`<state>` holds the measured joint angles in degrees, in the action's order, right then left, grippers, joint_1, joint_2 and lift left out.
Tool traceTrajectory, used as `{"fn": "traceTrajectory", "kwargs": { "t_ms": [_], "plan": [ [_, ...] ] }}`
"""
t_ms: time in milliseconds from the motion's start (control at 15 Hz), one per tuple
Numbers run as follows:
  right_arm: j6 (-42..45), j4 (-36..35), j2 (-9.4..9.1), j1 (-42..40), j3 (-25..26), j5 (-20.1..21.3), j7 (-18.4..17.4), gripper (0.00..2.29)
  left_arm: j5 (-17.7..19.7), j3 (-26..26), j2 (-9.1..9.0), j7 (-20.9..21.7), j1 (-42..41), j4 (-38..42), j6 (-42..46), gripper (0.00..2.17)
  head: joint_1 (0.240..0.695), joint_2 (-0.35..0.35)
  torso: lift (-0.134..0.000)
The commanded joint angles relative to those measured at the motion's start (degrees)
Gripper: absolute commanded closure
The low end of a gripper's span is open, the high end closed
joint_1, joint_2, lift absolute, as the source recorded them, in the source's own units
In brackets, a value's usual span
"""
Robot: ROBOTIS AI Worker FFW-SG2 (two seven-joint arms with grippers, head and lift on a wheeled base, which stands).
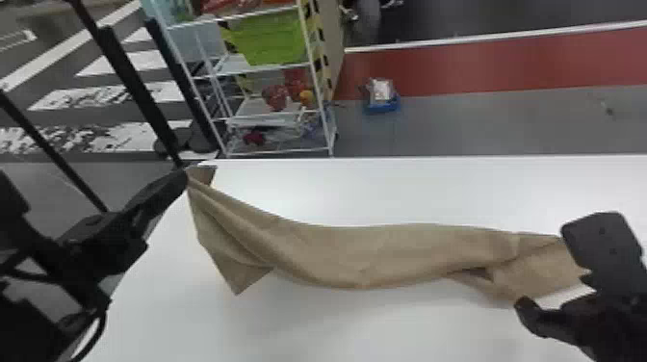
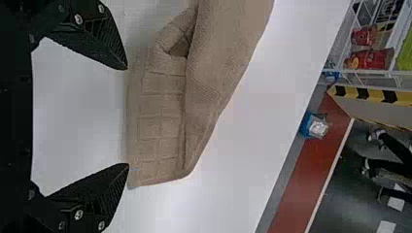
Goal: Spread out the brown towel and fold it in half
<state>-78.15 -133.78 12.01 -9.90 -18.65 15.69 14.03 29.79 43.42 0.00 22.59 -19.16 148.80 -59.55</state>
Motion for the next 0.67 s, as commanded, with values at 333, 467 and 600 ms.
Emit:
{"fn": "traceTrajectory", "kwargs": {
  "t_ms": [333,467,600],
  "plan": [
    [0.85,7.13,-0.94,5.51,-5.78,0.48,1.79,0.29,0.09,0.00,-0.15,0.00,-0.62,0.09,0.00,1.62,0.695,0.332,-0.124],
    [0.32,10.03,-1.55,7.97,-7.36,0.84,1.97,0.30,0.18,0.35,-0.15,0.09,-0.88,0.18,0.00,1.62,0.695,0.343,-0.124],
    [-1.97,11.62,-1.82,9.46,-8.59,0.92,2.05,0.42,0.27,0.62,-0.15,0.09,-0.97,0.44,0.00,1.62,0.695,0.350,-0.124]
  ]
}}
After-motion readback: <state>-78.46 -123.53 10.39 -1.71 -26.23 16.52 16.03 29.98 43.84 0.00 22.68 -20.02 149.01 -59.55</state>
